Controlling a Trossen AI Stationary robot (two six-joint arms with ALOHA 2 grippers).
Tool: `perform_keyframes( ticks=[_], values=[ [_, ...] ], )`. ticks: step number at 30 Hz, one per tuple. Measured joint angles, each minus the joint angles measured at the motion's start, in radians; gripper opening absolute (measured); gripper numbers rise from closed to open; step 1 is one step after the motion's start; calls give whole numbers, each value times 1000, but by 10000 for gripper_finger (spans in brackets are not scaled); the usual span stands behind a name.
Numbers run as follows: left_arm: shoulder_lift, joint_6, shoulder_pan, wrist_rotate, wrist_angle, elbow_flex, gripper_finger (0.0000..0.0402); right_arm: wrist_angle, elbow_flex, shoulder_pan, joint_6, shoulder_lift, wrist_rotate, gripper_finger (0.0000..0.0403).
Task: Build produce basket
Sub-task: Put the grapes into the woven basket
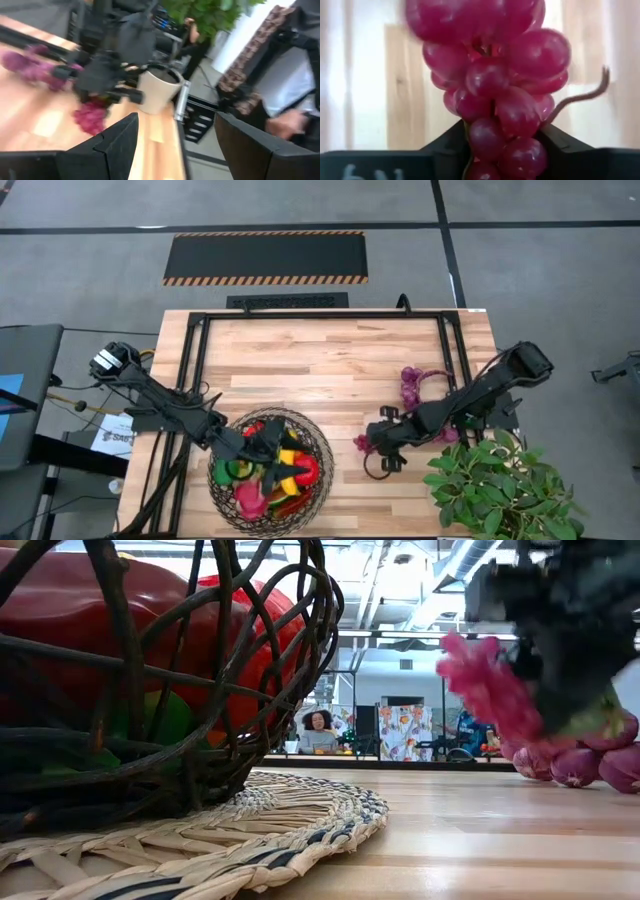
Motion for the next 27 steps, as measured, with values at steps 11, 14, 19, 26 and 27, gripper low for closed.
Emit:
perform_keyframes(
  ticks=[11, 14, 19, 26, 27],
  values=[
    [1, 303, 56, -3, 61, 0, 245, 252, 0, 0, -138, -316, 86, 135],
    [2, 398, 59, 7, 120, 0, 245, 340, 0, 0, -200, -374, 87, 137],
    [2, 497, 84, 46, 171, 1, 245, 448, 0, 0, -280, -413, 87, 137],
    [2, 571, 130, 65, 172, 1, 280, 582, 1, 0, -358, -354, 87, 141],
    [2, 571, 137, 65, 172, 1, 290, 598, 1, 0, -372, -343, 87, 141]
  ],
)
